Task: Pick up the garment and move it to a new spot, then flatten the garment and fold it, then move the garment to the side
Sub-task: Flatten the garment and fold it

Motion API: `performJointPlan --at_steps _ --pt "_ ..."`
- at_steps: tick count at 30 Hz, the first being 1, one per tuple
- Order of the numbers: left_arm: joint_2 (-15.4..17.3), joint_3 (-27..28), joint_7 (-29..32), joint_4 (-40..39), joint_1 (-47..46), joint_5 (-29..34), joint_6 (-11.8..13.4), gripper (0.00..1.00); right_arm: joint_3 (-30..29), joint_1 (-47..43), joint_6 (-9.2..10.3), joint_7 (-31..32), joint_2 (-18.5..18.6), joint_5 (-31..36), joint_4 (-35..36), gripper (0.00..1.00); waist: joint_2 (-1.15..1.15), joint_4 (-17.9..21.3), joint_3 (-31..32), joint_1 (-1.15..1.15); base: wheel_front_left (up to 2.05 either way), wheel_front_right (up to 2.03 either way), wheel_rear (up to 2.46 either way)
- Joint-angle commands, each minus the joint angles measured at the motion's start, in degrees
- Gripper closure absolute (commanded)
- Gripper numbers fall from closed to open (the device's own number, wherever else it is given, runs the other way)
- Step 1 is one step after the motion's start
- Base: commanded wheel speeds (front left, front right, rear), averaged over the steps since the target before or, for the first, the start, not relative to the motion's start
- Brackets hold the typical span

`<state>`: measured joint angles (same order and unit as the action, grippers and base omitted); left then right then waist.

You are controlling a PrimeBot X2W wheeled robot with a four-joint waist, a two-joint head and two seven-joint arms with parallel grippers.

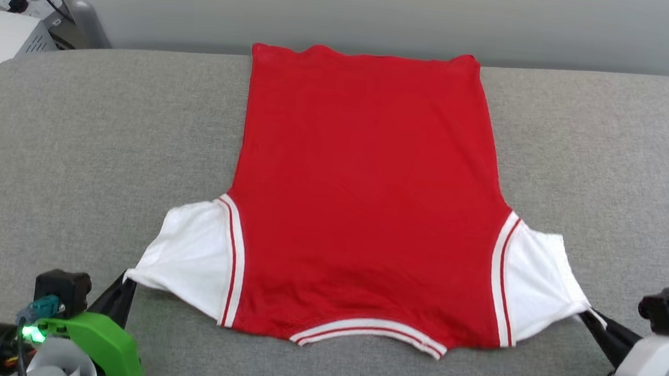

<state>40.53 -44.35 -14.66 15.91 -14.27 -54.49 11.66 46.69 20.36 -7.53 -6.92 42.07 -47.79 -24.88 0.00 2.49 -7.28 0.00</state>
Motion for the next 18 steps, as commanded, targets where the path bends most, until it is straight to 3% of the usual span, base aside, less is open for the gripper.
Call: performJointPlan --at_steps 1,9,15,16,17,18 --pt "-0.2 1.2 -0.3 -0.2 2.6 0.6 0.9 1.0 -1.4 -3.0 0.04 -0.6 0.4 -0.1 0.3 1.0 0.0 -0.1 0.9 0.0 0.0 0.0 0.0" --pt "-0.7 4.7 -0.3 -2.4 10.7 1.3 2.6 1.0 -7.7 -15.2 0.04 2.9 0.2 -0.1 5.1 1.0 0.0 -0.2 2.0 0.0 0.0 0.0 0.0" --pt "-1.8 5.8 -0.3 -3.9 12.0 2.7 2.9 1.0 -12.3 -18.6 0.04 7.5 -0.5 2.3 8.7 0.98 0.0 -0.1 1.9 0.0 0.0 0.0 0.0" --pt "-1.9 5.9 -0.3 -4.2 11.7 3.1 2.9 1.0 -13.1 -18.8 0.04 8.2 -0.7 2.6 9.1 0.73 0.0 -0.1 1.8 0.0 0.0 0.0 0.0" --pt "-2.1 5.9 -0.3 -4.5 11.5 3.4 2.9 1.0 -14.3 -19.0 0.04 8.9 -1.1 2.9 9.5 0.0 0.0 -0.2 1.6 0.0 0.0 0.0 0.0" --pt "-2.2 5.9 -0.3 -4.8 11.2 3.7 2.9 1.0 -15.2 -19.0 0.04 9.5 -1.3 3.2 9.8 0.0 0.0 -0.3 1.4 0.0 0.0 0.0 0.0"
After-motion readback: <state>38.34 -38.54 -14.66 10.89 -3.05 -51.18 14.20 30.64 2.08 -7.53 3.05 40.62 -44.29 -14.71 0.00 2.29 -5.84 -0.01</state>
